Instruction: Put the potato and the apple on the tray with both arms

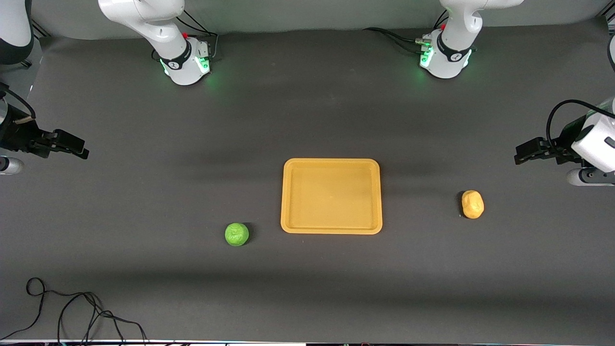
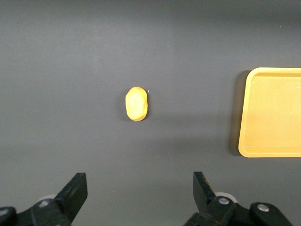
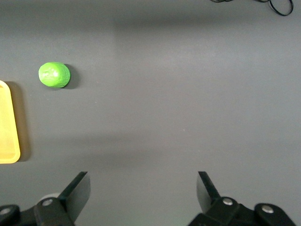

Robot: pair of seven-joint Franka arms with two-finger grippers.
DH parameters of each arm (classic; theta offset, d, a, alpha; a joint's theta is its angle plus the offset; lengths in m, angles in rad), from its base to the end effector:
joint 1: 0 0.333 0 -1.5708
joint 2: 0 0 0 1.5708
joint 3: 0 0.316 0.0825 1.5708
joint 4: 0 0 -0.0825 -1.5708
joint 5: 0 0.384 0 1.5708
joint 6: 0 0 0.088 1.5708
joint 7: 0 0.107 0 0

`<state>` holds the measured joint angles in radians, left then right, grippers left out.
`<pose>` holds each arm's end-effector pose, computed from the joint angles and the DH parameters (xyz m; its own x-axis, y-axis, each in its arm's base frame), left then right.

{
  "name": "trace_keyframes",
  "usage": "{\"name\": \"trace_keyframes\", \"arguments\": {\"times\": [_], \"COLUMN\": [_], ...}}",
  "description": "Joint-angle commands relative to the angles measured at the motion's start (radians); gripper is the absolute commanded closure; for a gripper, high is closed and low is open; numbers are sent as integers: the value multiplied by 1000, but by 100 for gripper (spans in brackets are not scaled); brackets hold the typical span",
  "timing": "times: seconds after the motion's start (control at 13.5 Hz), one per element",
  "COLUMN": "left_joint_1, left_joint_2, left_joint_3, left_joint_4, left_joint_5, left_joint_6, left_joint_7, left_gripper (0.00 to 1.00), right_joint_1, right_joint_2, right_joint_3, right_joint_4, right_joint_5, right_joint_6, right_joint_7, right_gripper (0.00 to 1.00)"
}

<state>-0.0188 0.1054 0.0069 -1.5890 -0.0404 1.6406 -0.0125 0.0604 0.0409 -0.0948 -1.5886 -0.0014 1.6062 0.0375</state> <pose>0.5886 -0.0113 0.5616 0.9985 0.0034 -0.0543 0.0055 -0.9992 0.0387 0.5687 -0.0186 0.5963 0.9972 -0.0718 -0.0229 -0.0717 -0.9974 0.0061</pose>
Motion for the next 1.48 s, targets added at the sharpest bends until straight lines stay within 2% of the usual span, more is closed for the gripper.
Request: {"name": "trace_keyframes", "arguments": {"times": [0.0,0.37,0.59,0.96,1.11,1.26,1.41], "left_joint_1": [2,3,31,37,39,34,25], "left_joint_2": [-12,-10,-19,-19,-1,48,117], "left_joint_3": [-1,-1,1,-1,-1,-1,-4], "left_joint_4": [-12,-15,-95,-284,-340,-385,-428], "left_joint_5": [11,13,14,14,14,14,13], "left_joint_6": [1,-8,34,275,346,442,580], "left_joint_7": [-1,2,17,23,25,23,16], "left_gripper": [0,0,0,0,4,7,0], "right_joint_1": [-1,-2,-2,-4,-5,-7,-7], "right_joint_2": [-6,-6,-3,4,5,8,11], "right_joint_3": [4,4,4,3,3,0,-2], "right_joint_4": [-1,-2,-1,-1,-1,-1,1], "right_joint_5": [-14,-11,-3,-2,-2,-2,-2], "right_joint_6": [3,3,-8,-5,-2,0,1], "right_joint_7": [1,10,2,1,-1,-2,-2], "right_gripper": [0,0,0,0,0,0,0]}}
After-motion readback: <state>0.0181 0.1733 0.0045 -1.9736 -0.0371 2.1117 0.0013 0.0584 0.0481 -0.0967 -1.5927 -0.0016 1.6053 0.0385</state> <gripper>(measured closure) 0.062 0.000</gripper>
